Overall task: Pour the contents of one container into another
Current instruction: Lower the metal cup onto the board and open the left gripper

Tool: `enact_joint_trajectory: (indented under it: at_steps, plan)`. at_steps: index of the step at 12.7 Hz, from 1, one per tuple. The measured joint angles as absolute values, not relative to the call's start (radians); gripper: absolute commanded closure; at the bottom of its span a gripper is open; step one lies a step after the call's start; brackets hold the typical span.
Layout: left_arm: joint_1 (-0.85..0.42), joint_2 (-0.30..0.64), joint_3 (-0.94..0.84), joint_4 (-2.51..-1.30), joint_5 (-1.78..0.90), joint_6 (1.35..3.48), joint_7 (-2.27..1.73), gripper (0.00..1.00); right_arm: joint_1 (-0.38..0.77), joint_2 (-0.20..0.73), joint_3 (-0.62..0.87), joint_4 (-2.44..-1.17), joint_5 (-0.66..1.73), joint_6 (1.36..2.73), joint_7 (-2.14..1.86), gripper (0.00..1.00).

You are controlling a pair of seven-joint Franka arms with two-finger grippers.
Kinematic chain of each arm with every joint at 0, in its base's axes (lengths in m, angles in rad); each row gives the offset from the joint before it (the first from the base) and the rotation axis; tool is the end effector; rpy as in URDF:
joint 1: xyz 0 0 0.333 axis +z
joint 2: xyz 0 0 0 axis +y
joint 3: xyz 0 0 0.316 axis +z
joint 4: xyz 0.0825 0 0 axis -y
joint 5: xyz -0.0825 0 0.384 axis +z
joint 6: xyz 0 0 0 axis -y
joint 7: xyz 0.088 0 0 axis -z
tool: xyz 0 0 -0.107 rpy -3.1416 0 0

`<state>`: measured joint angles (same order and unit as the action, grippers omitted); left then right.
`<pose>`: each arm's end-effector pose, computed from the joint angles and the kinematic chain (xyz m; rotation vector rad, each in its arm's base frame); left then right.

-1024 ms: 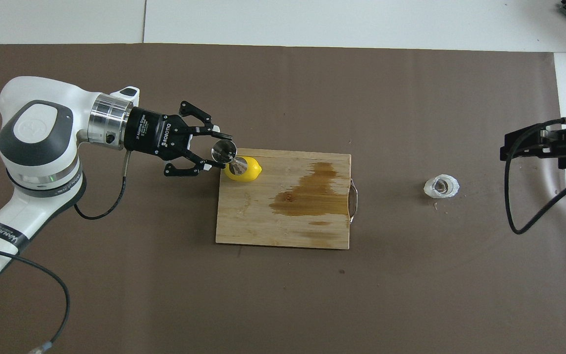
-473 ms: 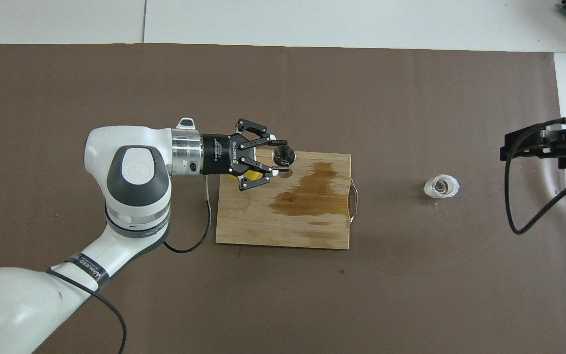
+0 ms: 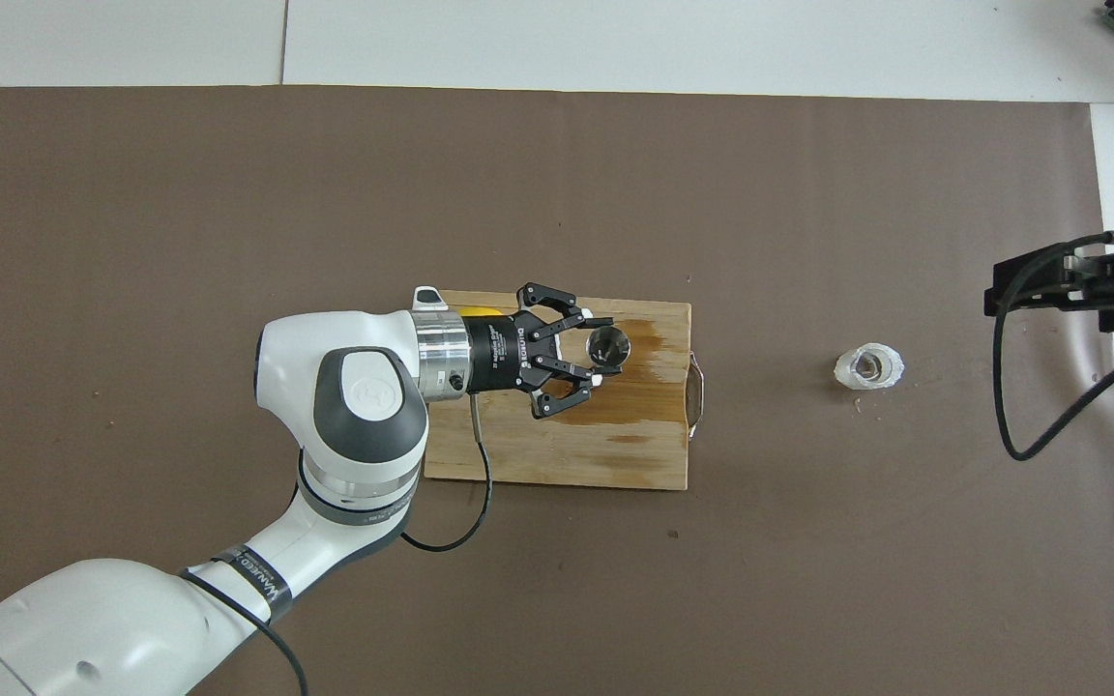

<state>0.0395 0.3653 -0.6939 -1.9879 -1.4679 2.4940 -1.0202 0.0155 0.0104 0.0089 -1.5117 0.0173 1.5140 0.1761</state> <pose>0.5086 -0.3556 0.3371 1.4476 1.5717 -0.9655 0.5522 0.0154 0.6415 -3.1162 0.2354 0.0153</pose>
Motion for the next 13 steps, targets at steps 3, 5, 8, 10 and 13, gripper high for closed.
enact_joint_trajectory:
  at_steps: [3,5,8,10,13]
  plan:
    - [0.02,0.35,-0.693,-2.02,-1.504,2.495,-0.994,1.0,0.015,0.01,0.009,-1.512,0.017,1.514,0.176,0.0]
    - [0.017,0.344,-0.693,-2.026,-1.506,2.495,-0.991,1.0,0.015,0.01,0.009,-1.512,0.017,1.514,0.176,0.0]
    - [0.017,0.341,-0.69,-2.04,-1.507,2.496,-0.942,1.0,0.015,0.01,0.009,-1.512,0.017,1.512,0.176,0.0]
    - [0.018,0.336,-0.688,-2.046,-1.511,2.496,-0.924,1.0,0.016,0.01,0.009,-1.513,0.017,1.511,0.176,0.0]
    - [0.018,0.33,-0.685,-2.051,-1.511,2.496,-0.914,0.57,0.021,0.01,0.009,-1.513,0.017,1.511,0.172,0.0]
